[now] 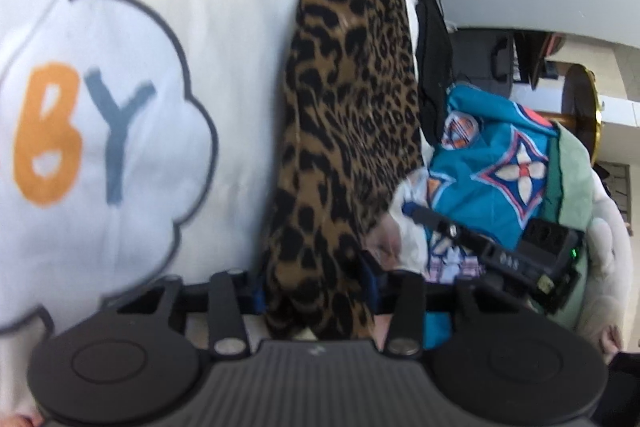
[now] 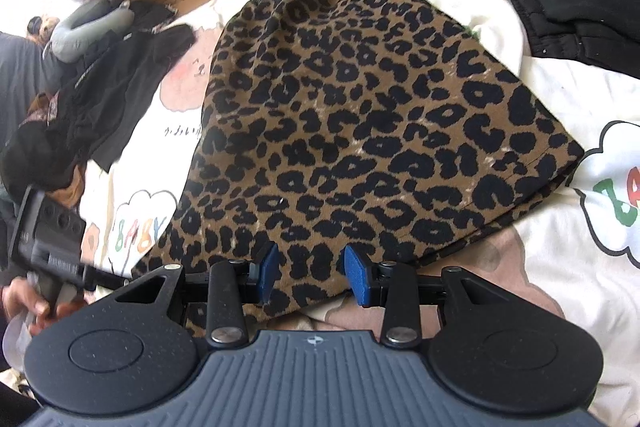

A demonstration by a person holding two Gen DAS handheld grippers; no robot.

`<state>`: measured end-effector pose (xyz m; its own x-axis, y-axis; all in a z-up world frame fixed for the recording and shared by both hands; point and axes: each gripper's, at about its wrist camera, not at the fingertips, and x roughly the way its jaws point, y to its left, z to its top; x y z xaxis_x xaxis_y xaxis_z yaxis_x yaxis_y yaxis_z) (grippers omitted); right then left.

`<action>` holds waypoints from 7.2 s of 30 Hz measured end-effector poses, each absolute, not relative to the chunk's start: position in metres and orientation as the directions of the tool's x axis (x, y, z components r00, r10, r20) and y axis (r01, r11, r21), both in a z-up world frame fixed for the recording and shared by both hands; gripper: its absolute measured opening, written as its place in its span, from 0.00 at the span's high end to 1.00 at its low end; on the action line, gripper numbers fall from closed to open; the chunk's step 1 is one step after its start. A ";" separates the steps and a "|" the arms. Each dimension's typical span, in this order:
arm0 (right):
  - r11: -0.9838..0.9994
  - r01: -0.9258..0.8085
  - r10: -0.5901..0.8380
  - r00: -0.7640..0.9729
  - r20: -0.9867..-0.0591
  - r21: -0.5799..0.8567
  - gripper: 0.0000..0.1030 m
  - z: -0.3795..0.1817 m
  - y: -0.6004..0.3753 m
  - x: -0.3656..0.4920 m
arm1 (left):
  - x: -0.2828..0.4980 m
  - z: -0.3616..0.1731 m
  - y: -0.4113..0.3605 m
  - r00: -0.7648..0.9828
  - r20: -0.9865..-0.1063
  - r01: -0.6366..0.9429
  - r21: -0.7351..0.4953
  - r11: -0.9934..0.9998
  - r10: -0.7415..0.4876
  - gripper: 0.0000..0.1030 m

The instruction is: Fold clothes

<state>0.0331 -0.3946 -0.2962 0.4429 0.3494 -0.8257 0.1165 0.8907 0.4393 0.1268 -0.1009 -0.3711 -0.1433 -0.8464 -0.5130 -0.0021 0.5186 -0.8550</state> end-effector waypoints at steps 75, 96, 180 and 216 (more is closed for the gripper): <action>0.830 0.320 0.270 0.485 -0.832 0.456 0.96 -0.323 -0.521 0.046 | 0.135 -0.339 -0.076 -0.041 -0.590 0.089 -0.806 0.585 -0.806 0.96; 0.743 0.247 0.561 0.278 -0.780 0.622 0.96 -0.310 -0.472 0.027 | 0.154 -0.281 -0.001 -0.034 -0.670 0.188 -0.733 0.654 -0.741 0.96; 0.914 0.098 0.288 0.524 -0.802 0.393 0.84 -0.333 -0.459 0.245 | 0.298 -0.314 -0.190 0.321 -0.723 0.555 -0.380 0.740 -0.612 0.90; 0.977 0.086 0.117 0.556 -0.823 0.197 0.85 -0.327 -0.441 0.295 | 0.321 -0.336 -0.223 0.312 -0.737 0.601 -0.336 0.726 -0.600 0.98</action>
